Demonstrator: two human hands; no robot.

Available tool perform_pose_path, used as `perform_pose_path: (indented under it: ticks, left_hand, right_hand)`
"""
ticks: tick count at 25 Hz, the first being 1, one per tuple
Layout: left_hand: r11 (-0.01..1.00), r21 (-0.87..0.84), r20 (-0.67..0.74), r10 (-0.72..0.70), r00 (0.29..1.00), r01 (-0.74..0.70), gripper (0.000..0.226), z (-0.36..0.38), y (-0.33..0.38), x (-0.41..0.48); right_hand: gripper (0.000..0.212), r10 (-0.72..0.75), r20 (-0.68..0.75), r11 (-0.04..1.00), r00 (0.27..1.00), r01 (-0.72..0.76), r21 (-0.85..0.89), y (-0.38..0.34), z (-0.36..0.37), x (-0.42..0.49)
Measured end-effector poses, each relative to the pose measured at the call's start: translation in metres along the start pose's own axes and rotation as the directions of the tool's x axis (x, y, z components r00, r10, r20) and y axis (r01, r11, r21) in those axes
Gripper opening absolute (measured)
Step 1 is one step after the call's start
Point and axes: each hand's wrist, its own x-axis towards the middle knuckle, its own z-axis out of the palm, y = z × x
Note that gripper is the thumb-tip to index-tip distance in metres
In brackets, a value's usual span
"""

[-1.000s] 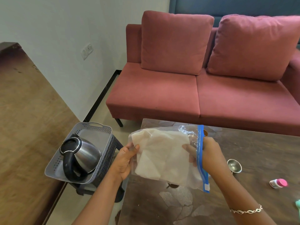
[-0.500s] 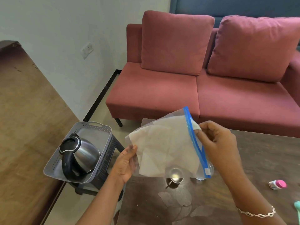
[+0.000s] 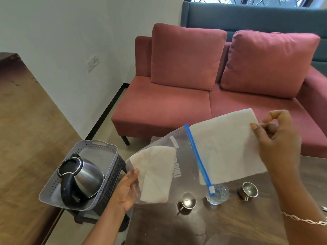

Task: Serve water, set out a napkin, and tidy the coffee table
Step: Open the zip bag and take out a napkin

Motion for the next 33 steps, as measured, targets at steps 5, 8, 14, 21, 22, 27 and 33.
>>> perform_pose_path:
  ticks: [5, 8, 14, 21, 22, 27, 33]
  left_hand:
    - [0.997, -0.077, -0.043, -0.013, 0.999, 0.009, 0.026, -0.002, 0.002, -0.004]
    - [0.992, -0.125, -0.041, -0.005, 0.999, 0.0, 0.024, -0.001, 0.001, -0.003]
    - [0.976, -0.216, -0.043, 0.016, 0.999, -0.025, 0.026, 0.012, -0.008, -0.001]
    - [0.999, -0.021, -0.129, 0.021, 0.991, -0.024, 0.057, 0.018, -0.009, -0.011]
    - [0.991, 0.127, -0.224, 0.07, 0.972, -0.042, 0.053, 0.017, -0.008, -0.011]
    - [0.782, 0.583, 0.003, 0.271, 0.963, -0.222, 0.088, 0.022, 0.012, -0.02]
    - [0.676, 0.719, 0.146, 0.084, 0.986, -0.164, 0.042, 0.009, 0.003, -0.034]
  right_hand:
    - [0.031, -0.041, 0.02, 0.987, 0.999, 0.043, -0.152, 0.014, -0.011, 0.011]
    - [0.025, -0.03, 0.22, 0.983, 0.975, 0.068, -0.169, 0.007, -0.001, 0.001]
    - [0.022, 0.017, 0.543, 0.994, 0.839, 0.043, -0.096, -0.018, 0.029, -0.038]
    - [0.01, 0.021, 0.58, 0.989, 0.814, 0.069, -0.134, -0.021, 0.043, -0.05]
    - [0.009, -0.021, 0.575, 0.985, 0.818, 0.116, -0.129, -0.02, 0.044, -0.05]
    - [0.01, -0.316, 0.626, 0.862, 0.713, 0.491, -0.123, -0.007, 0.051, -0.065]
    - [0.011, -0.368, 0.771, 0.805, 0.519, 0.593, -0.015, 0.019, 0.055, -0.11]
